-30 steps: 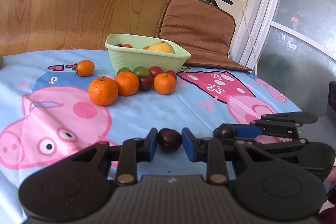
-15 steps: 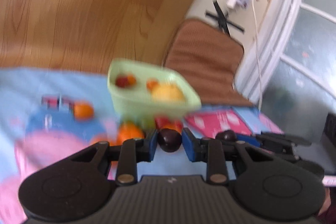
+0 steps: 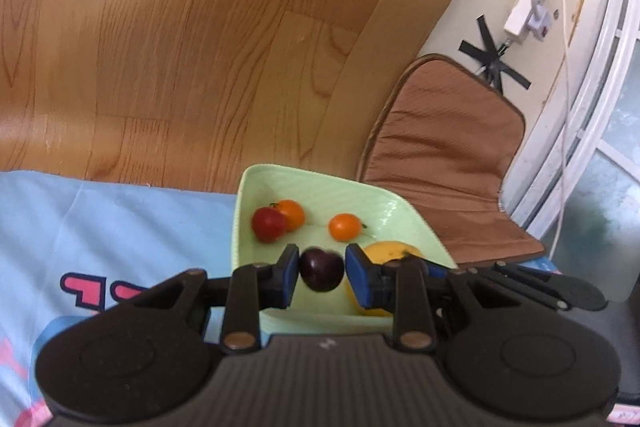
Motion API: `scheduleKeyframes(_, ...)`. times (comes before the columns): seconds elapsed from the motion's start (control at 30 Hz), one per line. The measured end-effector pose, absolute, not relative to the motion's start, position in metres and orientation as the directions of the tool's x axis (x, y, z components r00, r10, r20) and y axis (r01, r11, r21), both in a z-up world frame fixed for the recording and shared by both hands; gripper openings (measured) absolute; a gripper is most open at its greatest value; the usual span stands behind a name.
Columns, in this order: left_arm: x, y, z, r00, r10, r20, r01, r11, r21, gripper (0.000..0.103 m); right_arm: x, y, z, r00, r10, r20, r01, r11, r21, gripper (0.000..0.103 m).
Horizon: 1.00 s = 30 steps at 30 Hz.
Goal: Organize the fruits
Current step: 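Open both tools over the green basket to drop the dark plums, then move both open tools from the basket down to two mandarins on the cloth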
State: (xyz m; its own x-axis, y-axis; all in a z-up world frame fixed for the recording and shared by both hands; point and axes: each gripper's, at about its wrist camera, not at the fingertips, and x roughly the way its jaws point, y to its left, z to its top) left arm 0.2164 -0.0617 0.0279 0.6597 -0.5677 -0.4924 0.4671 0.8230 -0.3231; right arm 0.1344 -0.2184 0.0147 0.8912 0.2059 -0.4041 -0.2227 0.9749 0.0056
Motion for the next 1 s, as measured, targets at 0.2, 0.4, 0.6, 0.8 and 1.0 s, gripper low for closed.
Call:
scheduleKeyframes(0.2,0.218,-0.063,0.022,0.682,-0.537,-0.497,0.458,0.843,-0.282,0.034,0.13,-0.213,0.012,0.905,0.199,-0.377,-0.23,0.972,-0.04,0.035)
scheduleKeyframes(0.4,0.202,-0.038,0.037,0.714,-0.54,-0.445,0.422,0.84,-0.342,0.034,0.114,-0.222,0.023,0.916,0.198,-0.348,-0.209,0.978,0.006,0.038)
scheduleKeyframes(0.6,0.161,0.006,0.043,0.746,-0.529,-0.405,0.376,0.836,-0.399,0.034,0.081,-0.226,0.023,0.895,0.245,-0.373,-0.231,0.969,0.083,0.038)
scheduleKeyframes(0.8,0.127,0.022,0.025,0.716,-0.544,-0.439,0.365,0.826,-0.429,0.043,0.062,-0.193,0.014,0.845,0.314,-0.434,-0.344,0.939,0.009,0.038)
scheduleKeyframes(1.0,0.116,0.02,0.011,0.682,-0.571,-0.457,0.387,0.812,-0.438,0.056,0.078,-0.161,0.007,0.814,0.329,-0.479,-0.435,0.891,-0.129,0.038)
